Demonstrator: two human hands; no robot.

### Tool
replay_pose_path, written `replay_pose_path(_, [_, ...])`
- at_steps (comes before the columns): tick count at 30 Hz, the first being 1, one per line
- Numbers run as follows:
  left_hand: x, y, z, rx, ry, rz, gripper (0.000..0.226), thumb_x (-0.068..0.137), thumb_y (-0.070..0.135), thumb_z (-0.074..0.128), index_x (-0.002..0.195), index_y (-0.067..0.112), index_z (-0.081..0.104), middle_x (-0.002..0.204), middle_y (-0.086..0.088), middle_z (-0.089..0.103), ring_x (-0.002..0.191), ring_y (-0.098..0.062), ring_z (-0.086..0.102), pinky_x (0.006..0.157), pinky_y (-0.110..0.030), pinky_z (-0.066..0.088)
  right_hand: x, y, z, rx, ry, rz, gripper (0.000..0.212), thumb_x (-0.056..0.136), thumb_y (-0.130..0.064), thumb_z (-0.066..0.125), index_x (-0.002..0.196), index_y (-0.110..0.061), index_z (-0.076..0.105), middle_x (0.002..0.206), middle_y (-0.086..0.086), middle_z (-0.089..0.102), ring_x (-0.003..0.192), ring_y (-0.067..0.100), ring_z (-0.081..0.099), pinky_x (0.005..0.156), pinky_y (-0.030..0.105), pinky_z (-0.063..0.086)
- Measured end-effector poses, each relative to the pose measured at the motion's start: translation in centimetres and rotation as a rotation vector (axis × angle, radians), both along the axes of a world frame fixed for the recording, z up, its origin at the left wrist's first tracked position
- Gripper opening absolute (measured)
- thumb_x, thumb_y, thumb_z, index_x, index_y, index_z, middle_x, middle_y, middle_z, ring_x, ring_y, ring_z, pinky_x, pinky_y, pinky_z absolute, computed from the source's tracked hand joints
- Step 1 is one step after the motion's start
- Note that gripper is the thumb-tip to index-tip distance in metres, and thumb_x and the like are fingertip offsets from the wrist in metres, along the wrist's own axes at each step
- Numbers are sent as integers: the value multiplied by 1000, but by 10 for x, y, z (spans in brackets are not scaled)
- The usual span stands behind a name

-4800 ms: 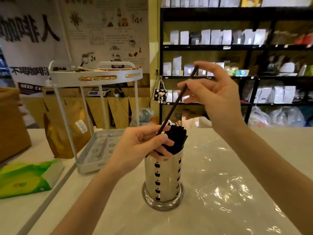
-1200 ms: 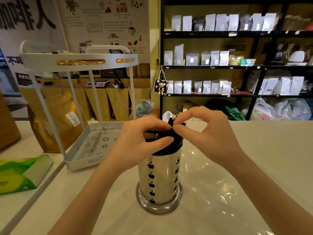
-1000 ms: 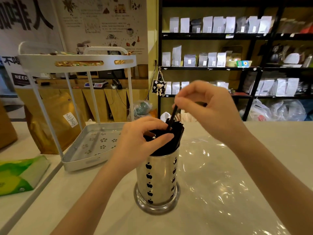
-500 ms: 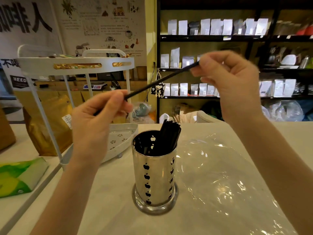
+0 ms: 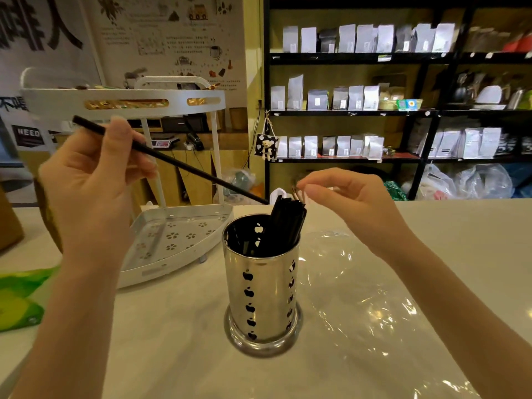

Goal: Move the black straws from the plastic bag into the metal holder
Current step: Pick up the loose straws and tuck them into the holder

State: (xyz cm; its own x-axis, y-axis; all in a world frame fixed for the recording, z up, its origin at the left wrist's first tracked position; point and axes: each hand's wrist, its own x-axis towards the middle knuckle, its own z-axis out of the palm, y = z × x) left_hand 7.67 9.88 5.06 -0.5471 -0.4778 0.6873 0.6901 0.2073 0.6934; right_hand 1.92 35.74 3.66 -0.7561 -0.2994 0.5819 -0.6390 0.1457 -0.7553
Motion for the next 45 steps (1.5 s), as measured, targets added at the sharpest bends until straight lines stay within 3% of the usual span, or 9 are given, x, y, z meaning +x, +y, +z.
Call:
replay_pose_path(4, [3, -2, 4, -145, -11, 98, 35, 74, 67, 49, 79, 34, 58, 65, 16, 63, 63, -2, 60, 71, -18, 52, 1, 11, -10, 110, 38, 40, 18, 81, -16, 65, 93, -29, 71, 89, -12, 72, 83, 8, 66, 80, 23, 54])
replay_pose_path(8, [9, 28, 3, -405, 3, 98, 11, 85, 44, 47, 81, 36, 54, 68, 24, 64, 63, 5, 60, 61, -8, 48, 0, 9, -15, 156, 119, -16, 20, 75, -28, 67, 94, -34, 69, 85, -17, 68, 81, 6, 62, 78, 27, 51])
replay_pose_path(13, [-1, 55, -10, -665, -139, 33, 6, 83, 30, 48, 81, 34, 52, 69, 12, 58, 70, -11, 60, 61, -20, 49, -2, 10, -18, 154, 131, -17, 20, 76, -19, 71, 90, -32, 70, 89, -8, 67, 81, 11, 60, 77, 22, 50])
replay_pose_path(21, [-19, 68, -31, -864, -333, 16, 28, 83, 32, 50, 73, 9, 64, 67, 0, 60, 67, -12, 56, 62, -17, 44, -3, 7, -19, 141, 153, -7, 14, 71, -33, 71, 85, -33, 71, 90, -9, 67, 86, 10, 61, 79, 17, 48])
replay_pose_path(26, [-21, 69, -32, -919, -338, 33, 5, 79, 21, 63, 81, 19, 68, 82, 7, 57, 77, -3, 54, 71, -5, 41, -5, 6, -19, 174, 158, -6, 19, 74, -21, 72, 84, -37, 69, 93, -12, 65, 92, 5, 59, 81, 12, 45])
replay_pose_path(32, [-19, 68, -32, -975, -375, -43, 29, 79, 19, 61, 107, 25, 61, 93, 22, 48, 88, 0, 54, 74, -7, 46, -6, 4, -21, 155, 153, -17, 21, 76, -17, 72, 86, -35, 70, 93, -14, 65, 94, 2, 57, 76, 17, 46])
replay_pose_path(36, [-17, 69, -30, -816, -274, -129, 40, 79, 28, 55, 118, 36, 48, 107, 14, 55, 100, -3, 54, 82, -12, 47, -7, 5, -27, 40, 52, 47, 35, 76, -20, 71, 105, -37, 62, 102, -15, 66, 102, 4, 58, 84, 24, 48])
replay_pose_path(41, [-20, 62, -28, -545, -302, -295, 75, 60, 61, 61, 124, 52, 23, 138, 11, 38, 123, 2, 41, 98, -21, 38, -19, 6, -41, 115, -266, 298, 103, 42, -61, 79, 128, -52, 23, 135, -31, 37, 128, -8, 36, 104, 14, 33])
replay_pose_path(45, [-27, 55, -36, -646, -545, -328, 127, 35, 85, 55, 138, 46, -7, 152, 22, 7, 135, 5, 12, 105, -22, 17, -26, -9, -49, 236, -318, 383, 117, 35, -70, 77, 135, -49, 20, 147, -25, 26, 135, -2, 27, 111, 22, 26])
